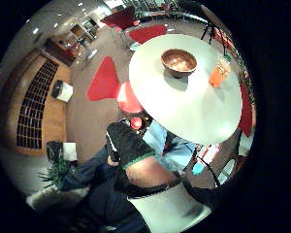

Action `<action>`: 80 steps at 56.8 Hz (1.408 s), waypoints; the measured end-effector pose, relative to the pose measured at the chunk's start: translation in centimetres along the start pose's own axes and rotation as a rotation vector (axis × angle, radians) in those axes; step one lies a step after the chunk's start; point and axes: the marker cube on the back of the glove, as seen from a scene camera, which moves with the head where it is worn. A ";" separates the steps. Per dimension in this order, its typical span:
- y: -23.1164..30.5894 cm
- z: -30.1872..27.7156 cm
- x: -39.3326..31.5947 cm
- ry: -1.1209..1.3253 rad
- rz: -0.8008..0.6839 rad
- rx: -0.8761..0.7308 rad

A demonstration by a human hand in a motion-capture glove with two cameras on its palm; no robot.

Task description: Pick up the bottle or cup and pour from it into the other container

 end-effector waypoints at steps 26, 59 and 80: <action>3.4 1.0 6.4 -0.024 0.274 -0.022; 4.3 8.9 27.1 -0.099 0.361 0.199; -1.3 14.6 32.6 -0.511 0.435 0.242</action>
